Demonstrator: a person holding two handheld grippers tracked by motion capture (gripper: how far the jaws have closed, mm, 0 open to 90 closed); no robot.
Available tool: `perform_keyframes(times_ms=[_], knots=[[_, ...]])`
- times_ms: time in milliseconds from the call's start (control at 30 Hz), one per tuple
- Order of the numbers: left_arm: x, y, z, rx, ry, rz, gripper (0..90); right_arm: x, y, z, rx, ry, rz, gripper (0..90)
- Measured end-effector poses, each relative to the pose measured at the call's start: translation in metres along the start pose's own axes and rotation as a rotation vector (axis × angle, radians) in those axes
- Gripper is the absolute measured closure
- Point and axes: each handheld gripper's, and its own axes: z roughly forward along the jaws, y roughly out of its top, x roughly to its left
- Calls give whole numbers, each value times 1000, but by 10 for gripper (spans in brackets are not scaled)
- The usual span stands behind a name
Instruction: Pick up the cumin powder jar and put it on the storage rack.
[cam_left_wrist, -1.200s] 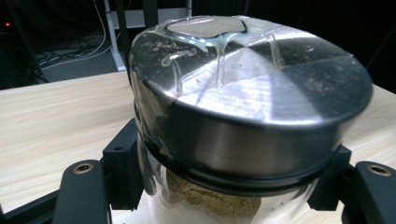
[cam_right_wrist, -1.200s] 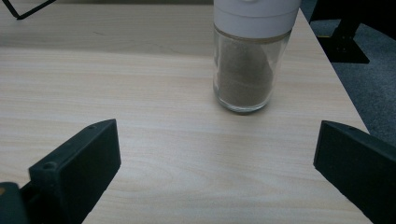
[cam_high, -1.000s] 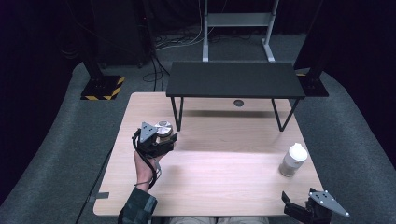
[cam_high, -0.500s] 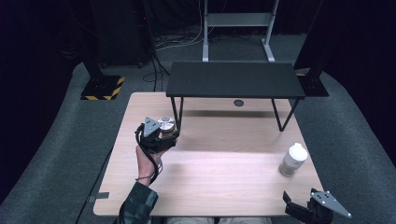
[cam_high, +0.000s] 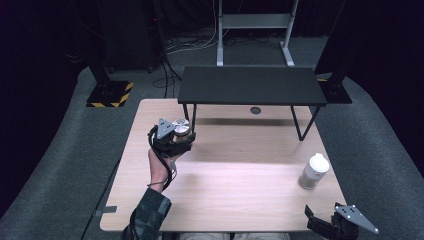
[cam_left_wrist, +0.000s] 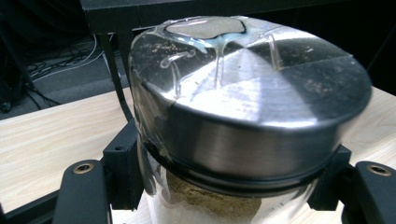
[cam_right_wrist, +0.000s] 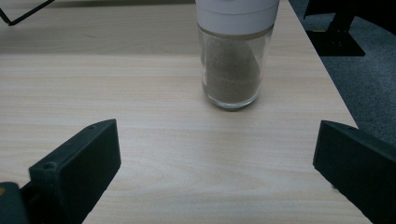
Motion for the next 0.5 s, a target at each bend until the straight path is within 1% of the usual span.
perform_keyframes(times_ms=[100,200,367,500], knots=[[0,3,1,3,-4,7,299,0,0,0,-3,3,-1,0],[1,5,1,1,-7,5,299,0,0,0,1,3,-3,0],[4,11,4,8,-5,12,300,0,1,0,5,3,-3,0],[5,15,6,3,-5,14,300,0,0,1,5,5,-3,0]])
